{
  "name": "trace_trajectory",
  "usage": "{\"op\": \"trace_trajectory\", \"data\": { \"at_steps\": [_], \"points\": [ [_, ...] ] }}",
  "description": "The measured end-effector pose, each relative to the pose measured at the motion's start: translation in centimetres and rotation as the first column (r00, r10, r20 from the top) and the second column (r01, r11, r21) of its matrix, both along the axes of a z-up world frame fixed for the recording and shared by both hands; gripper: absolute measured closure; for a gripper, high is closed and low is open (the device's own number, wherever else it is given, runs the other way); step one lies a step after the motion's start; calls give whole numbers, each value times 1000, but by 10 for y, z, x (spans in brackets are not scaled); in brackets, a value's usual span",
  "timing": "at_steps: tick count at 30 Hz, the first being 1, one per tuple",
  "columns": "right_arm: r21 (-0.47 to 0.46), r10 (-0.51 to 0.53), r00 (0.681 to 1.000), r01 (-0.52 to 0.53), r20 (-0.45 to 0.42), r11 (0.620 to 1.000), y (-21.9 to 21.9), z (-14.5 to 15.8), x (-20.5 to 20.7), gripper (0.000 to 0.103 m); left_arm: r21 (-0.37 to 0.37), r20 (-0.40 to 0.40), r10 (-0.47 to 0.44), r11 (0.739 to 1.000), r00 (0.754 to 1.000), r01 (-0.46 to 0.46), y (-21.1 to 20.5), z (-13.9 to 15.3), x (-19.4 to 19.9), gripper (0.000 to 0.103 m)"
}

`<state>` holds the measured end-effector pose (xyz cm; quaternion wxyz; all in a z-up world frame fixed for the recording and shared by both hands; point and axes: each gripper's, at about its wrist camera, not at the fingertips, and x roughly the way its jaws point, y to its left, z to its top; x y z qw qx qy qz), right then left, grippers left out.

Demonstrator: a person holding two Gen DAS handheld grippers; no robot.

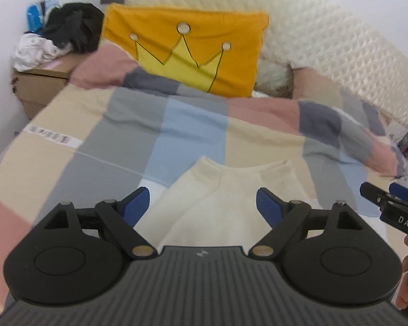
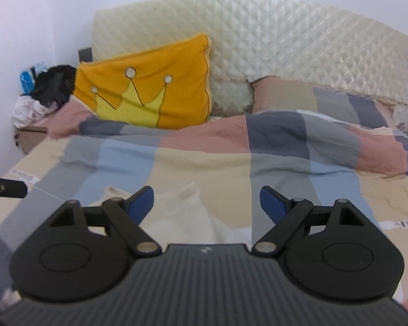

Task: Fold large clothes
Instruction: 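Reach the left gripper to the blanket's striped edge and close on it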

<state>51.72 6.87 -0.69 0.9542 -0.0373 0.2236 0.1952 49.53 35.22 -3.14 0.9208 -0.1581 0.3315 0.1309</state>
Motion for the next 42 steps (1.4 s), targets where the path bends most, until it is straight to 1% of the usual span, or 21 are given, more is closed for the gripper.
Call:
{"op": "trace_trajectory", "data": {
  "at_steps": [6, 8, 11, 13, 14, 17, 21, 24, 26, 29, 32, 34, 35, 36, 37, 38, 40, 41, 42],
  "points": [
    [26, 36, 999, -37, 37, 999, -20, 27, -93, 16, -26, 60, 26, 999, 998, -24, -12, 32, -108, 14],
    [39, 53, 997, -55, 49, 998, -28, 31, -124, 16, -40, 80, 51, 998, 996, -48, -14, 36, -148, 14],
    [57, 73, 996, -76, 50, 995, -37, 30, -167, 17, -74, 94, 94, 993, 991, -87, -11, 34, -206, 14],
    [76, 90, 995, -93, 41, 993, -44, 27, -195, 16, -111, 94, 136, 986, 986, -126, -6, 27, -241, 14],
    [83, 99, 994, -101, 39, 991, -47, 24, -207, 16, -142, 91, 164, 978, 982, -150, -2, 20, -258, 14],
    [96, 122, 992, -125, 33, 987, -54, 10, -240, 17, -240, 43, 234, 946, 971, -217, 11, -9, -309, 15],
    [120, 140, 990, -140, 3, 983, -61, -20, -265, 17, -277, -49, 302, 912, 952, -304, 25, -54, -358, 15],
    [148, 138, 989, -128, -56, 981, -66, -51, -271, 17, -332, -109, 352, 869, 930, -368, 37, -86, -384, 15],
    [161, 139, 986, -123, -94, 979, -71, -71, -270, 17, -380, -123, 374, 838, 919, -392, 43, -102, -399, 16],
    [161, 139, 981, -116, -139, 980, -75, -100, -267, 17, -450, -120, 385, 800, 915, -396, 45, -119, -412, 16],
    [156, 135, 974, -107, -180, 982, -75, -117, -261, 17, -483, -133, 378, 783, 916, -392, 41, -134, -413, 16],
    [158, 132, 972, -102, -196, 982, -76, -125, -256, 17, -505, -124, 365, 777, 923, -375, 40, -141, -408, 16],
    [154, 130, 971, -99, -200, 983, -76, -129, -254, 17, -506, -127, 361, 777, 924, -374, 38, -144, -402, 16],
    [150, 126, 971, -97, -205, 984, -76, -133, -251, 17, -509, -127, 360, 776, 924, -372, 38, -147, -403, 16],
    [148, 124, 969, -93, -213, 985, -76, -136, -249, 17, -523, -118, 362, 769, 925, -367, 40, -151, -401, 16],
    [141, 124, 967, -94, -222, 986, -76, -138, -247, 17, -544, -116, 364, 755, 924, -366, 44, -157, -392, 16],
    [114, 115, 970, -92, -216, 989, -73, -141, -247, 17, -605, -129, 380, 702, 916, -376, 47, -170, -395, 16],
    [105, 111, 971, -90, -212, 990, -72, -141, -247, 17, -629, -130, 382, 682, 915, -374, 46, -176, -395, 16],
    [101, 108, 970, -87, -220, 991, -70, -142, -246, 17, -643, -136, 379, 669, 915, -373, 44, -181, -393, 16]
  ]
}}
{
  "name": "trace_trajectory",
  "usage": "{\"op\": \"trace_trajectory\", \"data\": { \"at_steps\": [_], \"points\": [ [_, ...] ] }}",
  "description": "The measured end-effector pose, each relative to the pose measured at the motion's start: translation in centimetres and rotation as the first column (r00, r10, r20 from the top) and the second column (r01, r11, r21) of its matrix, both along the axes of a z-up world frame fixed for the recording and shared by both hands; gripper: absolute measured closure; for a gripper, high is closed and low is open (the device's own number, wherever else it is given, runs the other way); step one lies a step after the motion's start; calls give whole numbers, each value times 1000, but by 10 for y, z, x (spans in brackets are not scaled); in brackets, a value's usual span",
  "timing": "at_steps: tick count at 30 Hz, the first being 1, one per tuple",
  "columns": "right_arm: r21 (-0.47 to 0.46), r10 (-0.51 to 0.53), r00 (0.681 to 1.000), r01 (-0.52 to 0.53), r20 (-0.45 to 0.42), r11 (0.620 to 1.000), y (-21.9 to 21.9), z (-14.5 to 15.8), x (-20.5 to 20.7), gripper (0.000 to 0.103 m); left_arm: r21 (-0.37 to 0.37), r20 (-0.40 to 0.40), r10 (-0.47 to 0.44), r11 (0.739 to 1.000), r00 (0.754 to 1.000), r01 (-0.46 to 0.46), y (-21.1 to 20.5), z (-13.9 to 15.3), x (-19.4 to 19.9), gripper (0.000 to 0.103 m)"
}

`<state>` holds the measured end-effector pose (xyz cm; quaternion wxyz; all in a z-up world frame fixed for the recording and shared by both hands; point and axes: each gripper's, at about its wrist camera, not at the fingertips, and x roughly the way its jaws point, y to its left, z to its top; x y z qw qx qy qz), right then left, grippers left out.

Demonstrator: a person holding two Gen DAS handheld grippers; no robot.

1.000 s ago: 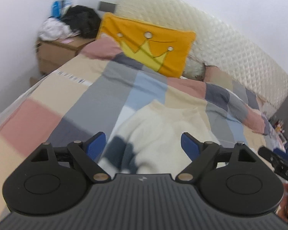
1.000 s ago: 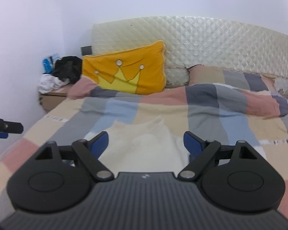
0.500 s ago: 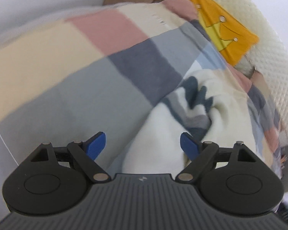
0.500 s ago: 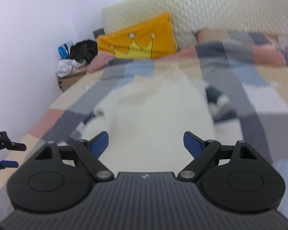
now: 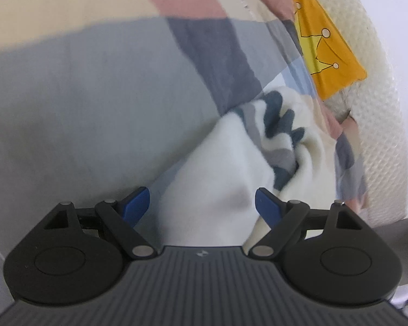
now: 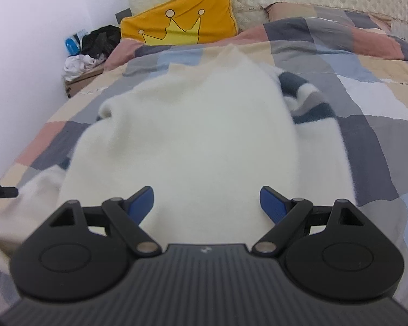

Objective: Fold large clothes

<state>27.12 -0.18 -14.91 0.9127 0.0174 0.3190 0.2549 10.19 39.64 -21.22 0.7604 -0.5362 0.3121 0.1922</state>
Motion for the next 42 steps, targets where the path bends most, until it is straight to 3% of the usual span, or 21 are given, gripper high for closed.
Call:
{"op": "trace_trajectory", "data": {
  "at_steps": [5, 8, 10, 16, 21, 24, 28, 31, 33, 36, 39, 42],
  "points": [
    [46, -7, 998, 11, -70, 999, 2, -8, 10, 17, -7, -33, 4, 1000, 999, -5, -5, -9, 13, 43],
    [45, -6, 996, 10, -88, 999, 4, -12, 9, 17, -42, -24, 59, 997, 998, -60, 1, -13, 8, 79],
    [50, -3, 995, 8, -99, 999, 4, -13, 8, 17, -59, -8, 90, 994, 996, -90, 4, -14, 5, 89],
    [82, -15, 995, 24, -103, 996, 0, -9, 8, 17, -28, 77, 184, 983, 980, -182, 31, 24, -5, 93],
    [114, -12, 995, 24, -101, 993, -3, -7, 9, 17, 125, 114, 282, 947, 953, -295, 97, 91, -1, 94],
    [129, 3, 996, 8, -85, 992, -2, -4, 8, 17, 239, 111, 297, 918, 948, -316, 142, 135, 16, 95],
    [141, 20, 998, -11, -64, 990, 4, -2, 9, 17, 332, 105, 312, 884, 944, -329, 198, 186, 60, 95],
    [144, 33, 998, -25, -53, 989, 10, -1, 12, 17, 426, 79, 316, 847, 945, -319, 230, 208, 97, 95],
    [146, 46, 997, -38, -53, 989, 16, -2, 14, 17, 479, 47, 327, 822, 944, -308, 251, 213, 121, 95],
    [157, 69, 996, -61, -47, 986, 26, 0, 17, 17, 522, -22, 350, 803, 937, -288, 287, 197, 162, 95],
    [135, 81, 997, -78, -19, 988, 36, 2, 18, 17, 542, -99, 370, 799, 924, -262, 316, 156, 192, 95],
    [73, 90, 995, -92, 30, 993, 49, 0, 20, 17, 540, -178, 370, 811, 912, -224, 338, 109, 210, 95]
  ]
}}
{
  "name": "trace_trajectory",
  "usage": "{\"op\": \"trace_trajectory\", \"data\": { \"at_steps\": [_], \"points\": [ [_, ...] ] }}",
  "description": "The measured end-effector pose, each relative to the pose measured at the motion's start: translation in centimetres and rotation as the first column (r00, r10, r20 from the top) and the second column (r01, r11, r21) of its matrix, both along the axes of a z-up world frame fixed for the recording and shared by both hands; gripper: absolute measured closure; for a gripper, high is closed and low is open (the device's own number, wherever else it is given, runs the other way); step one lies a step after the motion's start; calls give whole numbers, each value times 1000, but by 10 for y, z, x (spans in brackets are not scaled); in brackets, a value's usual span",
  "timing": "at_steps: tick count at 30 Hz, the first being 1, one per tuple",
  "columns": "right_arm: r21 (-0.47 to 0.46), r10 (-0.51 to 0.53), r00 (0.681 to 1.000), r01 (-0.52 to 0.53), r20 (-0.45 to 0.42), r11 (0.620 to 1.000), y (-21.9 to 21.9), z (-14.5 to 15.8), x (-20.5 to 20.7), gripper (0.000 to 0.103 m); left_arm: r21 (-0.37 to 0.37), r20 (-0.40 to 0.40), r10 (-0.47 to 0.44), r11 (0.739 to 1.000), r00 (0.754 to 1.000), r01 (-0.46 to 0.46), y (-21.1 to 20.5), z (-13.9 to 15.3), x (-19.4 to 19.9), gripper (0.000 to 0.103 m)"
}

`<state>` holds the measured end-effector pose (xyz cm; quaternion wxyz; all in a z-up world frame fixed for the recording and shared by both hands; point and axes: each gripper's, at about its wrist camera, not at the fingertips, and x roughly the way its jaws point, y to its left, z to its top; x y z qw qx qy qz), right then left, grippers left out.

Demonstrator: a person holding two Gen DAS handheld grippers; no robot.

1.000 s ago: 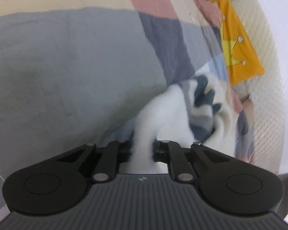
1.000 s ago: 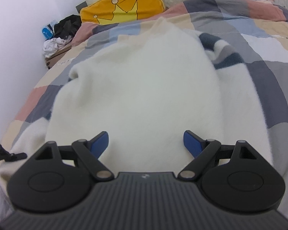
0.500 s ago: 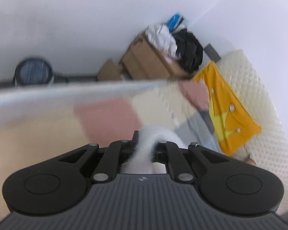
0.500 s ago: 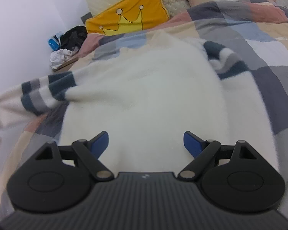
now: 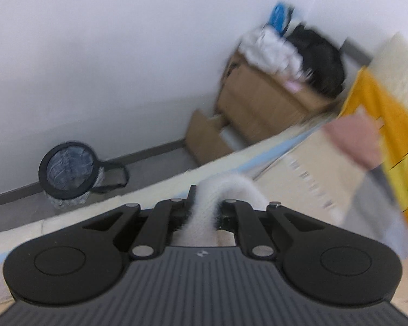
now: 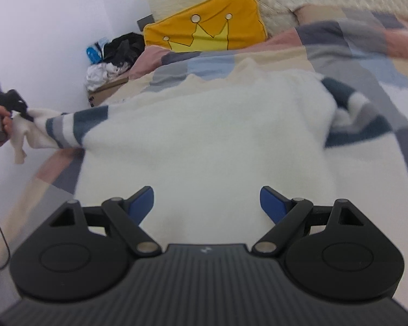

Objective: Fold large clothes

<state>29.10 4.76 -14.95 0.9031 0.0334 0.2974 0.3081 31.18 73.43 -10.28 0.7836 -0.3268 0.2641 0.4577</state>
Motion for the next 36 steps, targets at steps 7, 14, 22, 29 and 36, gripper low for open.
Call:
{"op": "trace_trajectory", "data": {
  "at_steps": [7, 14, 22, 29, 36],
  "points": [
    [-80, 40, 998, -44, -50, 996, 21, -18, 14, 17, 2, -81, -48, 999, 996, 48, 19, -70, 27, 94],
    [-108, 45, 998, -50, -50, 993, 29, -24, 10, 16, -21, -129, -125, 992, 984, 124, 0, -70, 34, 36],
    [-53, 31, 997, -34, -66, 998, 19, -16, 6, 17, -46, -18, -200, 979, 980, 199, -59, -27, -20, 23],
    [-5, 23, 999, -23, -31, 1000, 6, -4, -6, 17, -130, 56, -245, 959, 968, 250, -143, -16, -91, 23],
    [17, 69, 998, -69, -11, 997, -10, 6, -22, 17, -204, 83, -264, 939, 961, 275, -241, -32, -144, 23]
  ]
}}
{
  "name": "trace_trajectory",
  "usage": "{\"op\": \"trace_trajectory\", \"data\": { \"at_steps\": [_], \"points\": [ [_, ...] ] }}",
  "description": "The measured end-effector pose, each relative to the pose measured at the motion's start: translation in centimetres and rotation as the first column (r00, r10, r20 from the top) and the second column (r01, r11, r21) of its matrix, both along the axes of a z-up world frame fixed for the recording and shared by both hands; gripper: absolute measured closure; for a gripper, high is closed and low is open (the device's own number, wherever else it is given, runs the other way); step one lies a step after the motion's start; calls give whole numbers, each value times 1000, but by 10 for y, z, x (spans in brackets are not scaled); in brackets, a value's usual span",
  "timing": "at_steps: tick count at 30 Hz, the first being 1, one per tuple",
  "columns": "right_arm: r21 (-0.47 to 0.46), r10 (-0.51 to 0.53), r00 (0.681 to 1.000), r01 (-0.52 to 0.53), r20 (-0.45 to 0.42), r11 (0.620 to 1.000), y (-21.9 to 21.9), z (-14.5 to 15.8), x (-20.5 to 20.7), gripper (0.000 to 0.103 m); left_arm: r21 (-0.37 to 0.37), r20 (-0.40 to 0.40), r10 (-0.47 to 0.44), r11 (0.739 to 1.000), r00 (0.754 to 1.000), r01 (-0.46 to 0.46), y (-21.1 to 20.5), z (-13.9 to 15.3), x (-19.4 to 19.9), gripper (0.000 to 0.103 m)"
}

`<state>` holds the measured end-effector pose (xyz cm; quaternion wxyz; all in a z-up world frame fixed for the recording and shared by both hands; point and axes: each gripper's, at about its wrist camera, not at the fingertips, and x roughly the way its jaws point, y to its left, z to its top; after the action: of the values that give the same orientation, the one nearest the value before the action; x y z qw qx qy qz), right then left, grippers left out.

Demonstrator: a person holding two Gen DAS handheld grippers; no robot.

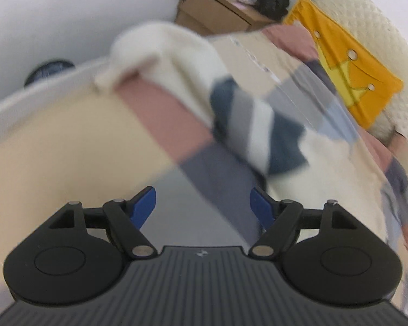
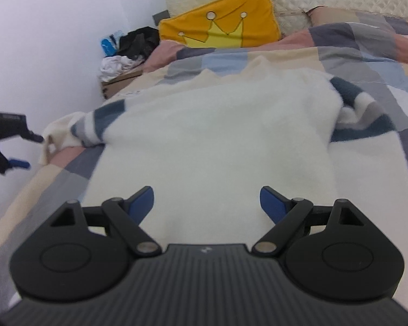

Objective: Fold large clothes

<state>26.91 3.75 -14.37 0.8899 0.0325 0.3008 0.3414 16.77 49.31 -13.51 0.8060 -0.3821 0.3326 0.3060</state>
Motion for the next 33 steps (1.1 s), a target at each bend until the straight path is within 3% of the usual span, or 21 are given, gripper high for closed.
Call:
{"op": "trace_trajectory", "data": {
  "at_steps": [6, 11, 15, 19, 23, 27, 30, 33],
  "points": [
    [13, 3, 1000, -3, 12, 1000, -18, 7, -15, 17, -121, 43, -57, 991, 997, 62, -77, -16, -31, 24],
    [46, -32, 999, 32, -3, 998, -33, 11, -19, 17, -222, 77, -113, 967, 991, 127, -146, -31, -63, 24],
    [84, -57, 998, 59, -25, 995, -43, 12, -17, 17, -302, 90, -99, 945, 991, 122, -181, -47, -87, 25],
    [52, -65, 997, 67, -33, 996, -41, 1, -16, 17, -452, 60, -96, 885, 994, 113, -199, -77, -106, 37],
    [47, -78, 993, 83, -83, 995, -43, -10, -11, 17, -457, 56, -105, 882, 993, 119, -213, -94, -116, 38],
    [33, -85, 992, 89, -91, 996, -41, -13, -10, 17, -495, 108, -112, 856, 988, 151, -231, -107, -120, 41],
    [16, -81, 993, 82, -83, 996, -39, -14, -12, 17, -480, 145, -107, 862, 984, 164, -239, -114, -115, 41],
    [3, -79, 994, 80, -81, 997, -38, -17, -13, 17, -474, 190, -45, 871, 981, 132, -237, -123, -106, 41]
  ]
}}
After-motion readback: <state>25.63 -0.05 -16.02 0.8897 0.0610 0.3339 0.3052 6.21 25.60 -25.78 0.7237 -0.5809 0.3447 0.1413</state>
